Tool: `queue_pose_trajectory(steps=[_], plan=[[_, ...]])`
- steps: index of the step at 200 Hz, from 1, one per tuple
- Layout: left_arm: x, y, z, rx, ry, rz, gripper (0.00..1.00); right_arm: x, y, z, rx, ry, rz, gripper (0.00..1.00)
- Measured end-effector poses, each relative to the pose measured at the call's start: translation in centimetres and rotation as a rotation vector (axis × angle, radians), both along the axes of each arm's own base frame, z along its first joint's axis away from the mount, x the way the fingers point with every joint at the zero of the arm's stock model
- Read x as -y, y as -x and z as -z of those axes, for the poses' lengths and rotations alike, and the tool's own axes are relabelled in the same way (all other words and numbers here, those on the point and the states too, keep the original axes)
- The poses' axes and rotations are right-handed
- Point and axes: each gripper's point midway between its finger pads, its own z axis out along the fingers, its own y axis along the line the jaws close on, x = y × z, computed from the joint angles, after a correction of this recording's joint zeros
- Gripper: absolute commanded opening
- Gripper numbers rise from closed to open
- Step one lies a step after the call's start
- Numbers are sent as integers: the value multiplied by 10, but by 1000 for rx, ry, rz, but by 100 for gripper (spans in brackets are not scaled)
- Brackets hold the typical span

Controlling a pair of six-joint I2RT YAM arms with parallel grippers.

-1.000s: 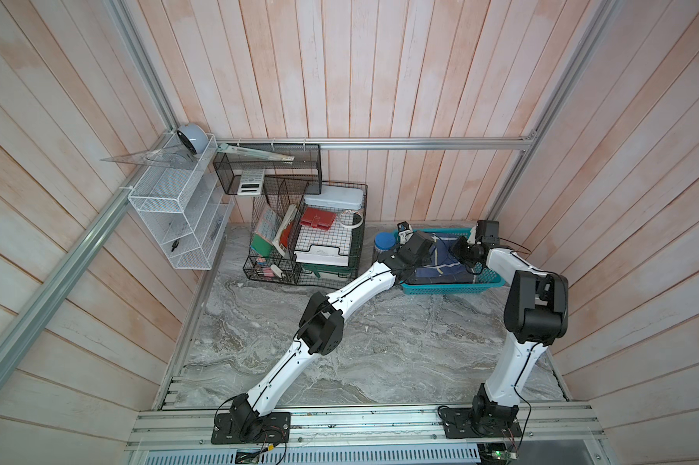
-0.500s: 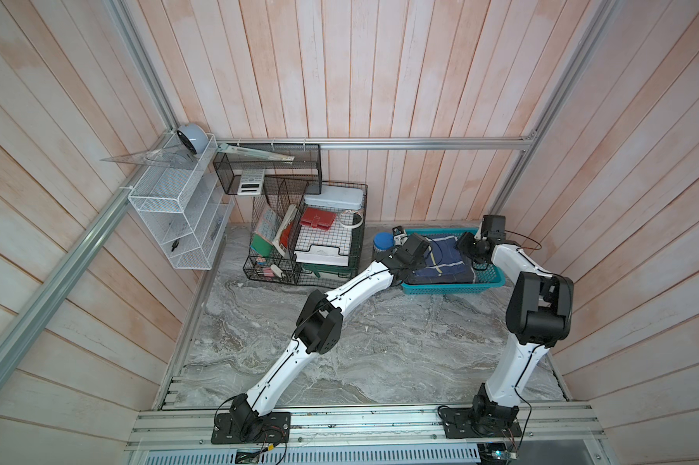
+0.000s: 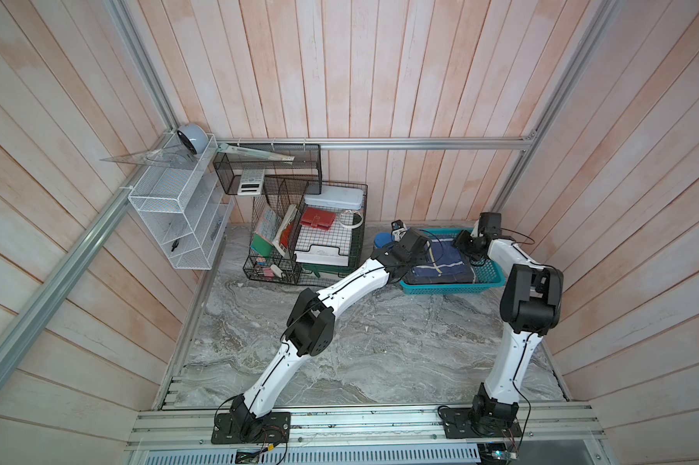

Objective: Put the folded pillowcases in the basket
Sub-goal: Adjust the pillowcase in the basket.

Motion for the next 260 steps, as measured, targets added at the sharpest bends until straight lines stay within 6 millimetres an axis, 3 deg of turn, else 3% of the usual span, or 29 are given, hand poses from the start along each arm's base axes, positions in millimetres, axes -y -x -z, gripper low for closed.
queue_pose_trajectory(steps=[16,62,82,139,204,260], plan=[[1,1,0,-1,0,7,66,-1,0,3,-5,-2,-7,52],[2,2,2,0,-6,19,66,-4,-1,2,0,-19,-18,10],[1,3,7,-6,-13,21,66,-4,1,3,-4,-19,-17,0],[-4,6,6,-12,-22,22,66,-3,8,-7,9,-10,-12,0],[-7,9,-2,0,-9,21,66,5,27,-53,83,28,40,0],[-10,10,7,-8,-21,17,66,19,33,-46,54,37,105,0]])
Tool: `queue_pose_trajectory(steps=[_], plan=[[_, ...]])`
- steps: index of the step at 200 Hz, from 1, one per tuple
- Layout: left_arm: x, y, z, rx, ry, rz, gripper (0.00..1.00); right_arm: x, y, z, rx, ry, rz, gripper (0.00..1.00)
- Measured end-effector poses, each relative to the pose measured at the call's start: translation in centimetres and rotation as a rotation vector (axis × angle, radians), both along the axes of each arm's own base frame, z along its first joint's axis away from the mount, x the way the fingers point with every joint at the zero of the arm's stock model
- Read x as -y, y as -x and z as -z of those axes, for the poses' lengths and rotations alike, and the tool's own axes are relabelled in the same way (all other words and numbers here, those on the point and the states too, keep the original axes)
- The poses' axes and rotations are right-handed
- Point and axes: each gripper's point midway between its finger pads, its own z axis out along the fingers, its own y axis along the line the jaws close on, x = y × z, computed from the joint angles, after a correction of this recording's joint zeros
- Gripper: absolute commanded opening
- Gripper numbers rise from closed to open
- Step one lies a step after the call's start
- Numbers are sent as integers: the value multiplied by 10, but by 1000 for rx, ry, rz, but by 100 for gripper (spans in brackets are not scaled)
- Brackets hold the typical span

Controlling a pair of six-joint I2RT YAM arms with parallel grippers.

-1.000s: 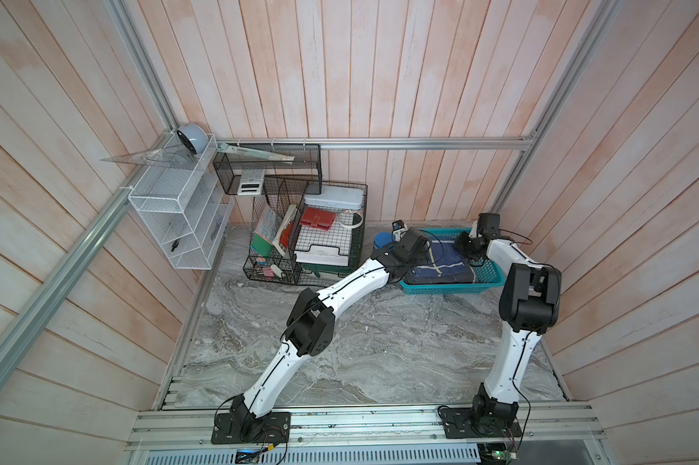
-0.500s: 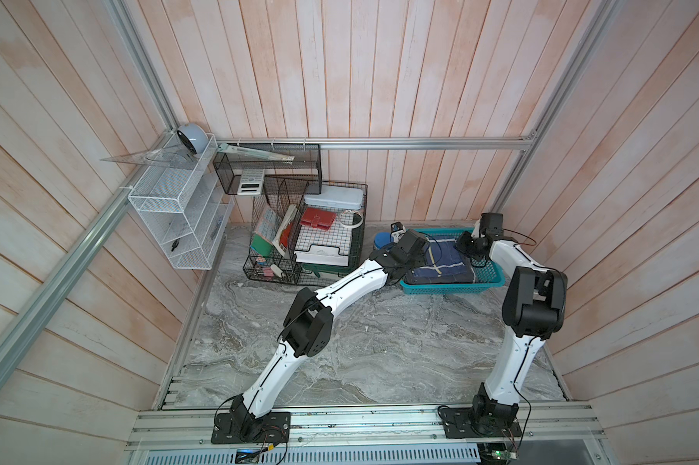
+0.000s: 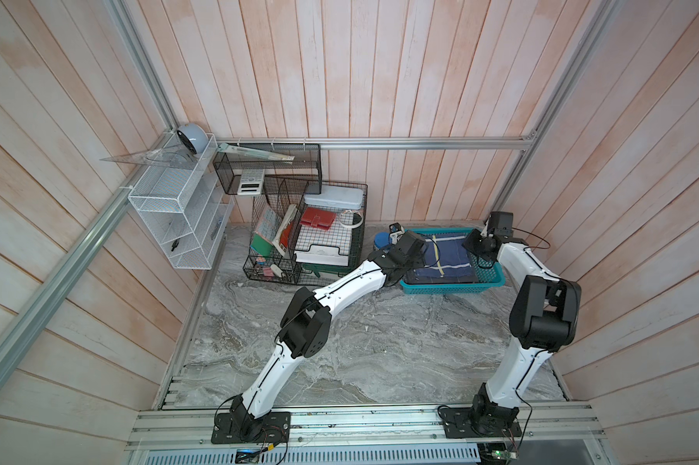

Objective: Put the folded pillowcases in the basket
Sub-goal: Adjust the pillowcase in the basket.

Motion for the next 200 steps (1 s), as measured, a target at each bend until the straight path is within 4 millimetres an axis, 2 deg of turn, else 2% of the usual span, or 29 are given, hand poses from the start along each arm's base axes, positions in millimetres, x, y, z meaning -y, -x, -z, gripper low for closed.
queue_pose_trajectory(steps=[36,63,71,93,106,136,168,187,200], plan=[[-1,0,3,-2,-5,-3,67,1,0,7,-14,-4,10,0],[-1,0,1,0,-2,-3,67,-4,-11,26,-40,-40,-17,0],[-2,0,0,3,1,-3,67,-4,-15,34,-52,-48,-23,6],[-7,5,-5,3,0,-2,69,-6,-19,49,-83,-61,-33,36],[-11,9,-14,12,2,2,71,-6,-16,51,-94,-61,-34,45],[-15,18,-54,60,41,20,73,-6,-10,36,-74,-43,-38,56],[-18,40,-105,139,87,66,78,-17,13,-1,-9,-5,-45,67],[-33,62,-123,176,88,85,83,-28,37,-24,43,10,-46,72],[-53,75,-127,201,70,79,87,-35,56,-36,79,25,-47,75]])
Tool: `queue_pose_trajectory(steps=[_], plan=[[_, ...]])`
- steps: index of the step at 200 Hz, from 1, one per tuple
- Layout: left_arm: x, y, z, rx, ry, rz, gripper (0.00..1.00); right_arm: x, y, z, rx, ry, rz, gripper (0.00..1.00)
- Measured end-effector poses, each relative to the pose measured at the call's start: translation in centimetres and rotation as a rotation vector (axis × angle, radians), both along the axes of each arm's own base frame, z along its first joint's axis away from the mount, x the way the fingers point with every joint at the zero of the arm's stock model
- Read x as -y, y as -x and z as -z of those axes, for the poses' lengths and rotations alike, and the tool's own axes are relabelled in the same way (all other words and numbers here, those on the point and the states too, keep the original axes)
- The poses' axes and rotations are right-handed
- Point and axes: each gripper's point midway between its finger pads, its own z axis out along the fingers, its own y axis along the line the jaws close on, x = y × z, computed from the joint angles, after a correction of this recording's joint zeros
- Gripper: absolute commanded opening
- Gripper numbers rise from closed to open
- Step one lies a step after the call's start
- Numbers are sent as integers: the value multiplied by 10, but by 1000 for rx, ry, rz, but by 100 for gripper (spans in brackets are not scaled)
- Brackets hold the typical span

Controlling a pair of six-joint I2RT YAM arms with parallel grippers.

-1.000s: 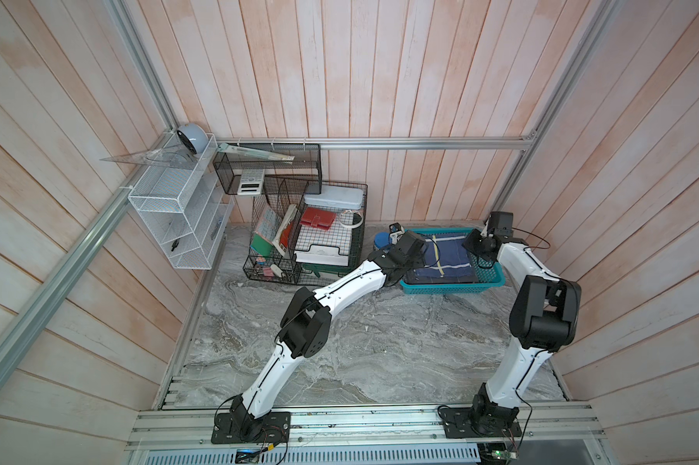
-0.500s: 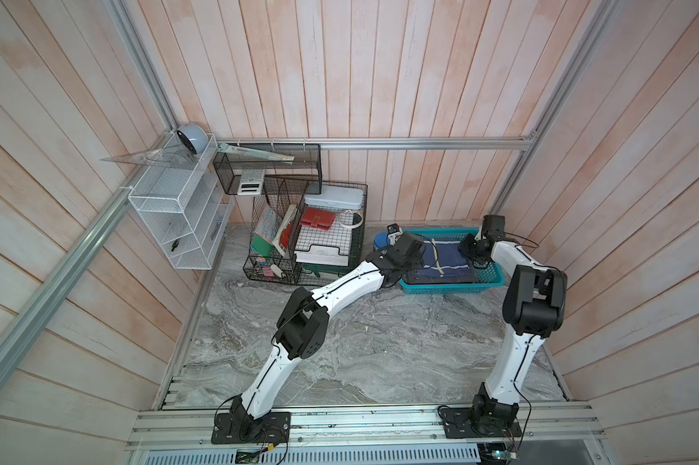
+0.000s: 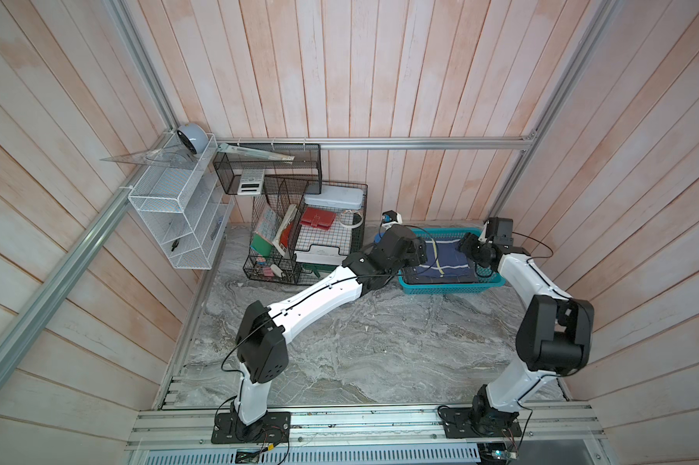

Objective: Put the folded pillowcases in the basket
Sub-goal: Adjust the pillowcase in the basket, then reset both arms

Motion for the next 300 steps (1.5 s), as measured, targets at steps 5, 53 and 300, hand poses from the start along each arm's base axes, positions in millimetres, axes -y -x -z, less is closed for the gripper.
queue_pose_trajectory(steps=[5,53,300], plan=[[-9,4,0,7,-11,-10,88,-2,7,-3,12,6,-2,76],[-146,36,11,123,-135,-239,100,-7,88,-27,153,35,43,94],[-470,18,192,293,-623,-793,100,-28,104,80,251,600,-209,98]])
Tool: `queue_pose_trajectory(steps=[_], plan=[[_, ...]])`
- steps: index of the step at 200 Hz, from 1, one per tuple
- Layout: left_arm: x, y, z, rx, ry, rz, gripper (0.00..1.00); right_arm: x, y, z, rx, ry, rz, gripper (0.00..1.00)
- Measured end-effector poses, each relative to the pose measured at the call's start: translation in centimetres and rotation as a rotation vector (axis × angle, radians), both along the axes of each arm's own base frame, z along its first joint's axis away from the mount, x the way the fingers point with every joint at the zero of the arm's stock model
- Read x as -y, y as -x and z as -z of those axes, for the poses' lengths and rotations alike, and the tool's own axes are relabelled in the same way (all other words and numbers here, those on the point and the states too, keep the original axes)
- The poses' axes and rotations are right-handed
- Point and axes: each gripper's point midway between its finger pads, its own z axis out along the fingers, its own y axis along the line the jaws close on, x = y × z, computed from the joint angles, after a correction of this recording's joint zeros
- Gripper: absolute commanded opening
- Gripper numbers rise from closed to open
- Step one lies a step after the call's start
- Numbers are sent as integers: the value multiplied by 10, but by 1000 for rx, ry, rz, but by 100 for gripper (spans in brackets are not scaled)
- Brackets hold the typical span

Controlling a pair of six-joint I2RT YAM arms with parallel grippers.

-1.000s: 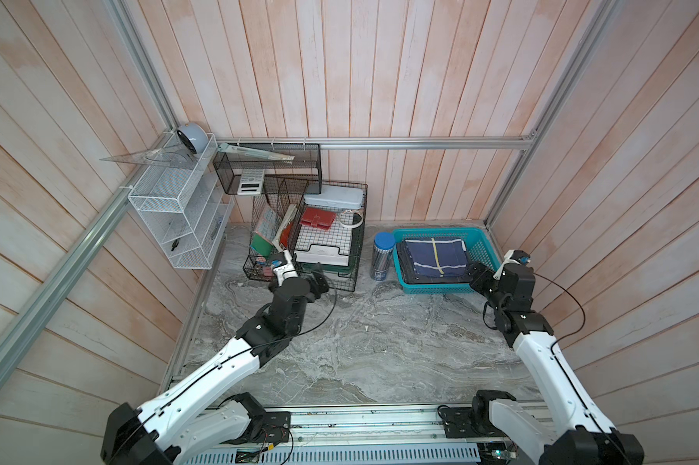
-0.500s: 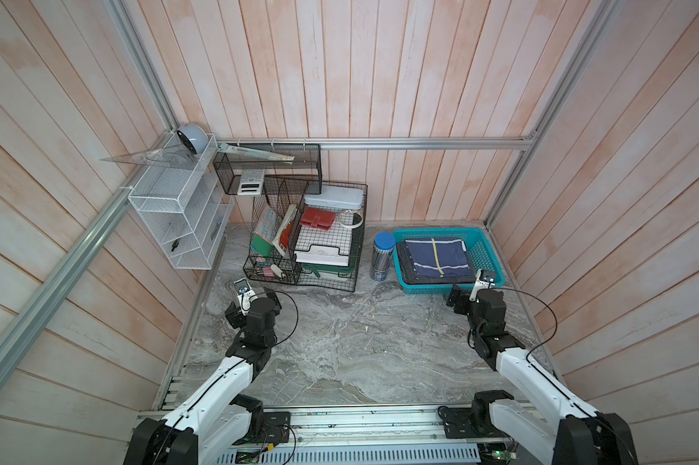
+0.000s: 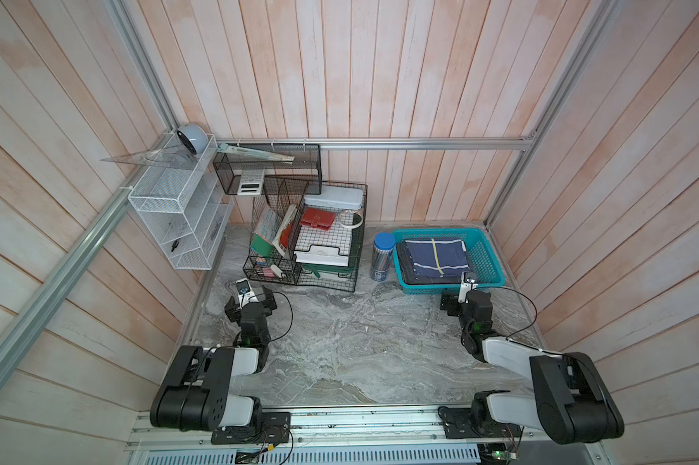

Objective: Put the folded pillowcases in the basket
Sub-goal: Reset both arms

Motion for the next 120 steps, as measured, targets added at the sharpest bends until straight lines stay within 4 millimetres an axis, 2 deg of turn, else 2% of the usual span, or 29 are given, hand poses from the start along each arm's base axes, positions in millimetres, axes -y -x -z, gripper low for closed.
queue_pose_trajectory(steps=[18,43,71,120], plan=[[4,-3,19,-56,9,35,100,0,-10,12,-8,-9,-9,98],[5,-16,5,-15,19,39,100,9,-13,28,-6,-26,8,98],[1,-29,-14,34,28,11,100,13,-15,21,27,-33,29,98],[-1,-28,-9,11,28,4,100,19,-16,18,43,-37,72,98]])
